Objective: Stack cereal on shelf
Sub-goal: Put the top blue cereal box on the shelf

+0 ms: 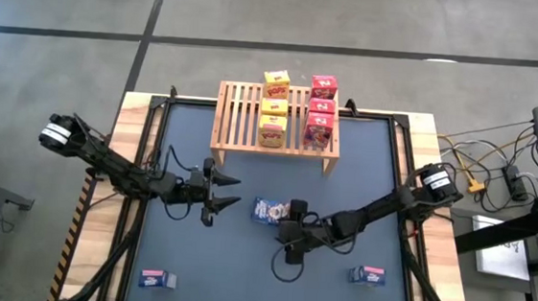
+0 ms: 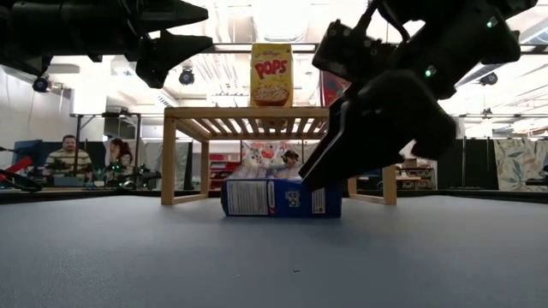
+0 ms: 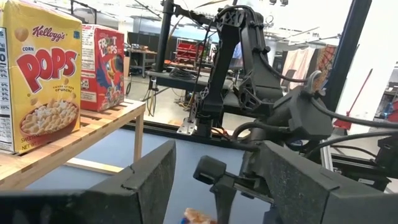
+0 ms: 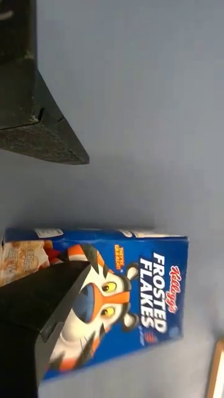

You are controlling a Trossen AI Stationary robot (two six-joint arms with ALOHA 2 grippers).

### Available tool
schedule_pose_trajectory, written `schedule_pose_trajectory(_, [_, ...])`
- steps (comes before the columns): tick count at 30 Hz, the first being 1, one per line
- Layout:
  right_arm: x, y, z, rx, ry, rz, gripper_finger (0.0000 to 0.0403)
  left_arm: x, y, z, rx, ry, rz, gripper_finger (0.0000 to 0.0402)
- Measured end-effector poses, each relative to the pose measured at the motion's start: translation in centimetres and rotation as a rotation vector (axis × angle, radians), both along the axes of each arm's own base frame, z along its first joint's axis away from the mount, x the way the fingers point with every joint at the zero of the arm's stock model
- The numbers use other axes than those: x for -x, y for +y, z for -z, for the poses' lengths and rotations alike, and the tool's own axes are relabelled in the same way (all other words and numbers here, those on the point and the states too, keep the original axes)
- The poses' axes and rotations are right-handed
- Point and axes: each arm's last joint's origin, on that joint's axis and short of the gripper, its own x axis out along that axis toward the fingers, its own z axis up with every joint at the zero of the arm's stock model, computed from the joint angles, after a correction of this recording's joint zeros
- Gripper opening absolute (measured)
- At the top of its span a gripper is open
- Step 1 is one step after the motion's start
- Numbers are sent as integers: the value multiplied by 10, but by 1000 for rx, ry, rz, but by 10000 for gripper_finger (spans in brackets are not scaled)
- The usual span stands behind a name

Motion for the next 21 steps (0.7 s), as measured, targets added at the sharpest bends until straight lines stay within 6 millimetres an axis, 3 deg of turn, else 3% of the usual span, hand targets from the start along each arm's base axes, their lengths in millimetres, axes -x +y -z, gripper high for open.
schedule_pose_trajectory(10, [-2, 11, -10, -19, -22, -59, 254, 0, 0, 0, 0, 2, 0, 219])
schedule_pose_trajectory(21, [-3, 11, 0, -11, -4, -40, 254, 0, 0, 0, 0, 2, 0, 219])
